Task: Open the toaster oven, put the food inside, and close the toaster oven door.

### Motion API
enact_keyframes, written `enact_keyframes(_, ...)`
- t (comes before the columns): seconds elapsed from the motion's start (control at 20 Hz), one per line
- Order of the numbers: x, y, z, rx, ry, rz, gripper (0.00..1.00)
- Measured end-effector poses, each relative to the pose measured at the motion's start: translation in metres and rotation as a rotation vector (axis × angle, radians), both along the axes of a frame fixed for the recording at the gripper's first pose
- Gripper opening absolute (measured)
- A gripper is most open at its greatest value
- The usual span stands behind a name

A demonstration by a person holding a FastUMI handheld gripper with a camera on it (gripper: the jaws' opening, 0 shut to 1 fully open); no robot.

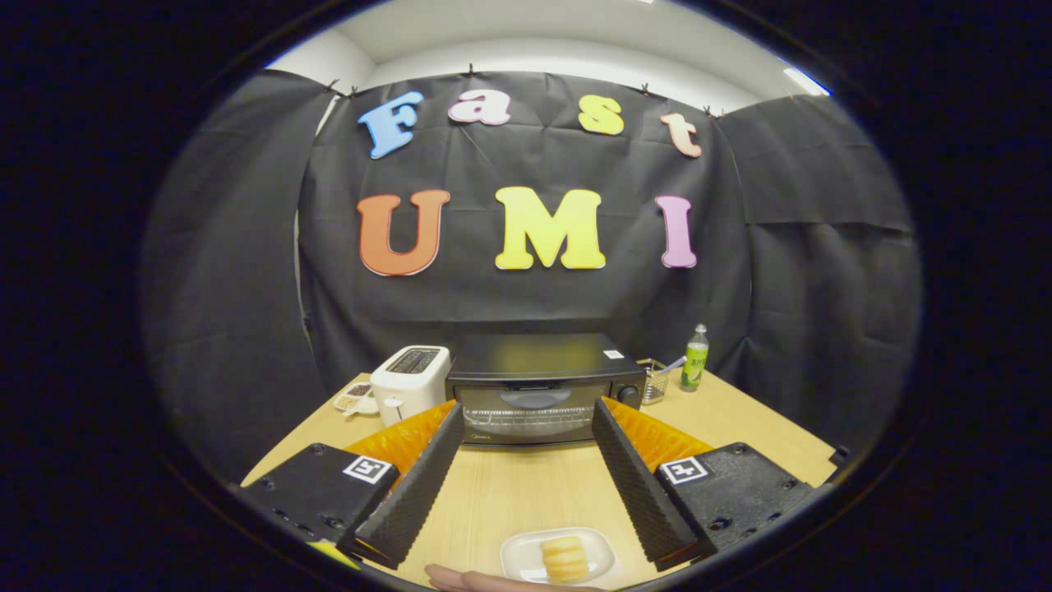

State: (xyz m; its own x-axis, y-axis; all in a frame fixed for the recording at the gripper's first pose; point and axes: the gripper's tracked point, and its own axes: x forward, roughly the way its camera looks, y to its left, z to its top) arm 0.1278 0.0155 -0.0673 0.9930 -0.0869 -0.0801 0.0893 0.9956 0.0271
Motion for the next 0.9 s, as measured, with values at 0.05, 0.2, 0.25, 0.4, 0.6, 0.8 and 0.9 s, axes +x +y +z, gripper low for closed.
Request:
enact_keyframes(0.05,0.016,-0.005,-0.005,-0.009,-0.007,-0.012,1.0)
enact_keyframes(0.2,0.057,-0.002,-0.027,-0.043,0.029,0.019,1.0)
enact_keyframes(0.25,0.068,0.001,-0.03,-0.031,0.024,0.043,1.0)
enact_keyframes(0.4,0.103,0.007,-0.034,-0.03,0.006,0.08,1.0)
enact_keyframes(0.6,0.147,-0.004,-0.046,-0.112,0.004,0.037,1.0)
enact_keyframes(0.8,0.18,-0.008,-0.042,-0.124,-0.068,0.059,1.0)
enact_keyframes(0.9,0.192,-0.015,-0.047,-0.093,-0.066,0.054,1.0)
